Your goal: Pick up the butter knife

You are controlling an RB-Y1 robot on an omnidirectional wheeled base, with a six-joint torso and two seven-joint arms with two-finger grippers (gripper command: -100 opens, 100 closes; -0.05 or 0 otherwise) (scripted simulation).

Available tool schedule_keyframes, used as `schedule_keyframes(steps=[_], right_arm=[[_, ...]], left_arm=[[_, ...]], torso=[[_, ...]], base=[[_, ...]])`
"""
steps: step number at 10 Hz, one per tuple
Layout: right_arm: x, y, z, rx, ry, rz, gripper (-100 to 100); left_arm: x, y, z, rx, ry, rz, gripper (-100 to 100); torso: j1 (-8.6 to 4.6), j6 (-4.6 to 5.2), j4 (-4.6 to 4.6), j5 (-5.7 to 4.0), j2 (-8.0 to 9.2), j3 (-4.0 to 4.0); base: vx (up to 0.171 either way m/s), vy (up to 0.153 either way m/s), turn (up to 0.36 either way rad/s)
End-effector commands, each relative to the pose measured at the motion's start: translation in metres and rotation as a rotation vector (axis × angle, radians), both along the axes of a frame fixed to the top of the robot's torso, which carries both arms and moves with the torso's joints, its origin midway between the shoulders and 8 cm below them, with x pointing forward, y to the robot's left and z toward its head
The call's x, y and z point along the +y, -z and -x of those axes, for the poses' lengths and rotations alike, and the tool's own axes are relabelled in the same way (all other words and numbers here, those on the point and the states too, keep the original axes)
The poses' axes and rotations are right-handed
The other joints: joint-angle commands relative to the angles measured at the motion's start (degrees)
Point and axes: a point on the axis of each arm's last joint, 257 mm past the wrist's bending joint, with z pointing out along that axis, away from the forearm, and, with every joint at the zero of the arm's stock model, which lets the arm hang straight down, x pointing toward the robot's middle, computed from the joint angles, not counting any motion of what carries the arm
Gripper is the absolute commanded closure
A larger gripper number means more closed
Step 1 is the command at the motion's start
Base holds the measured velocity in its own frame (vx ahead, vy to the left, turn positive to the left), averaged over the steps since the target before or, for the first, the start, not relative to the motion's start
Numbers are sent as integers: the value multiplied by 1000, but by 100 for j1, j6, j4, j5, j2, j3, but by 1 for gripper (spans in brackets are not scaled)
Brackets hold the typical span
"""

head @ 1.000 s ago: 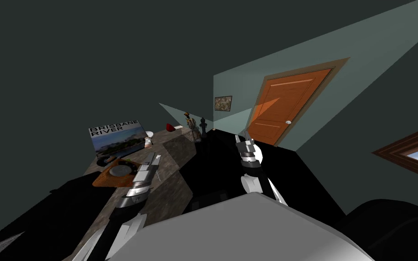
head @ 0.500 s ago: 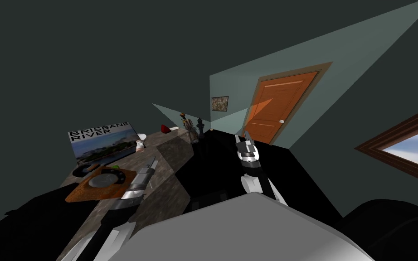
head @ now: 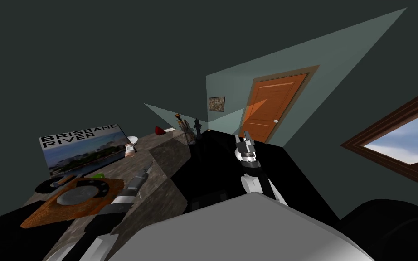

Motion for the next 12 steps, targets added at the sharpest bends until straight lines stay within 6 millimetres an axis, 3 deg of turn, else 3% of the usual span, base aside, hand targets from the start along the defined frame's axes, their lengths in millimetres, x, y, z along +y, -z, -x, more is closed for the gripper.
schedule_keyframes(steps=[1, 2, 3, 4, 5, 6, 7, 8, 10, 11, 12], right_arm=[[0, 0, 0, 0, 0, 0, 0], [0, 0, 0, 0, 0, 0, 0], [0, 0, 0, 0, 0, 0, 0], [0, 0, 0, 0, 0, 0, 0], [0, 0, 0, 0, 0, 0, 0], [0, 0, 0, 0, 0, 0, 0], [0, 0, 0, 0, 0, 0, 0], [0, 0, 0, 0, 0, 0, 0], [0, 0, 0, 0, 0, 0, 0], [0, 0, 0, 0, 0, 0, 0], [0, 0, 0, 0, 0, 0, 0]], left_arm=[[28, 29, 8, 97, -40, -46, -100], [30, 28, 7, 103, -33, -62, -100], [50, 44, 13, 165, -60, -91, -100], [50, 43, 13, 166, -56, -98, -100], [72, 58, 20, 229, -82, -133, -100], [72, 58, 20, 229, -81, -134, -100], [94, 71, 28, 291, -109, -169, -100], [94, 71, 28, 292, -108, -171, -100], [136, 93, 47, 410, -163, -238, -100], [139, 93, 47, 414, -163, -245, -100], [161, 101, 58, 473, -192, -282, -100]], torso=[[0, 0, 0, 0, 0, 0], [-4, -2, -2, -1, -7, -4], [-1, -3, -1, -1, 0, -1], [0, -2, 1, -1, 4, 2], [5, -2, 1, 0, 8, 4], [6, -2, 1, 1, 8, 4], [9, -3, 2, 1, 10, 5], [7, -3, 1, 1, 4, 2], [4, -2, 1, 0, 5, 3], [0, -2, 0, 0, -1, -1], [1, -2, 0, 0, -1, -1]], base=[[81, -76, -72], [51, -55, -5], [41, -54, -57], [34, -39, -25], [37, -38, -56], [31, -30, -16], [55, -40, -33], [45, -35, -15], [55, -55, -43], [62, -50, -11], [70, -58, -28]])
